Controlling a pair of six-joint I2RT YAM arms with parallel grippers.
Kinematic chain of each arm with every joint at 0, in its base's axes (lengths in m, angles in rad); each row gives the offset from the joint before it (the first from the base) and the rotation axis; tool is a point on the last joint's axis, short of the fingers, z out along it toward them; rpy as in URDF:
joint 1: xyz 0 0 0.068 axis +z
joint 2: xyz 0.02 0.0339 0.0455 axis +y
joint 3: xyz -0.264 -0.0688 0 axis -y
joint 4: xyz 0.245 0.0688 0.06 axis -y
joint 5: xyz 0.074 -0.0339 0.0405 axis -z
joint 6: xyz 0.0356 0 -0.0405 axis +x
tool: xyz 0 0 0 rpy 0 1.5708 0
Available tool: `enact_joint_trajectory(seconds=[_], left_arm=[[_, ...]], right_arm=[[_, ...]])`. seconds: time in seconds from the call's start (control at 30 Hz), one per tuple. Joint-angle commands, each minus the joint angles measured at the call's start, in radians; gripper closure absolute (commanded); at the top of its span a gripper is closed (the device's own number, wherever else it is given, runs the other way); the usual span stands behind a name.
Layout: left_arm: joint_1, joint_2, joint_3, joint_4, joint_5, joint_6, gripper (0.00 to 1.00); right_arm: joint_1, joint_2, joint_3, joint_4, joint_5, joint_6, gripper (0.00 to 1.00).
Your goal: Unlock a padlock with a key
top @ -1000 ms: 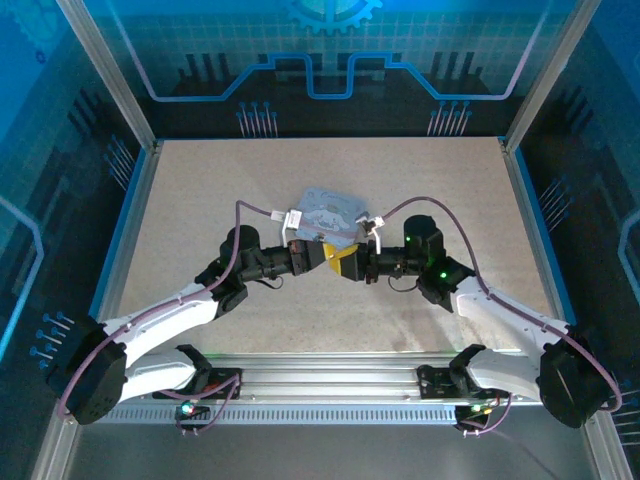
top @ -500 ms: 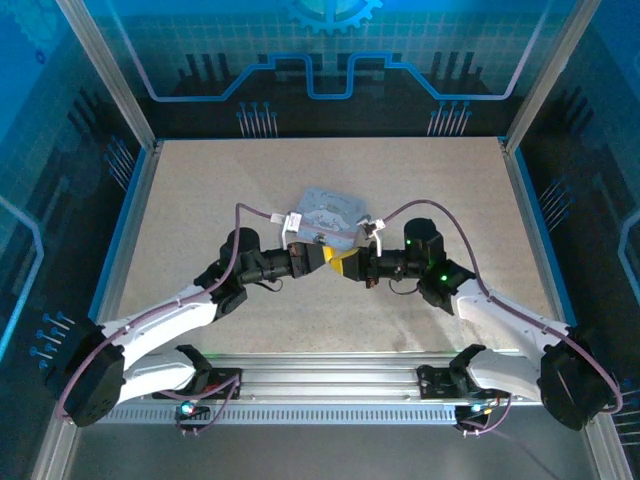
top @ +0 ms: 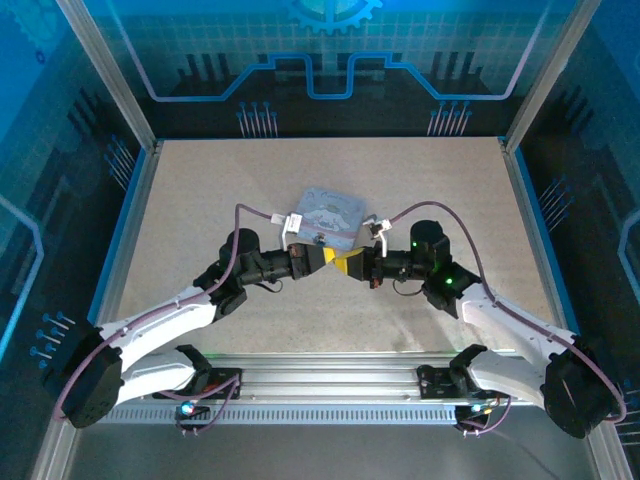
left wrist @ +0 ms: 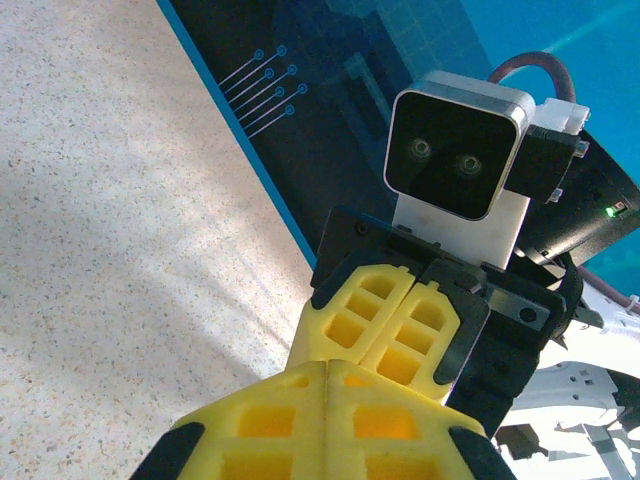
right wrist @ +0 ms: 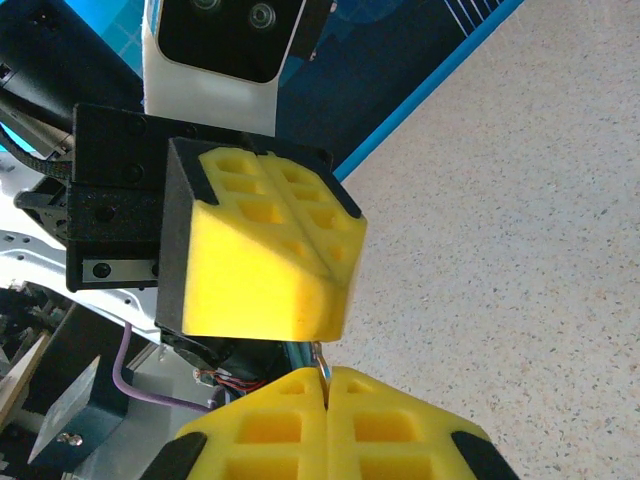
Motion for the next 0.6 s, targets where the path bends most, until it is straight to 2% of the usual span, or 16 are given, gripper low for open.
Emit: enact_joint_trajectory(seconds=[0.0,0.2,0.3,0.43,0.57], left_arm=[[0.008,-0.033,-0.016,0.007,-0.020,0.029,0.81],[0.008,-0.073,-0.011,-0.086,-0.070,0.073,0.47],[0.009,-0.102,-0.006,-0.173,-0.118,0.118,0.34],[0.009,-0.133,0.008,-0.335,-0.215,0.209,0.22],[0.009,-0.126,0.016,-0.474,-0.323,0.300,0.17]], right_arm=[[-0.029,-0.011,-0.014,-0.071,0.034,-0.015,0.95],[-0.029,-0.009,-0.011,-0.144,0.072,-0.062,0.96],[-0.030,0.003,-0.006,-0.178,0.089,-0.085,0.96],[-0.038,0.039,0.009,-0.206,0.110,-0.097,0.96],[-0.068,0.097,0.028,-0.186,0.112,-0.082,0.95]])
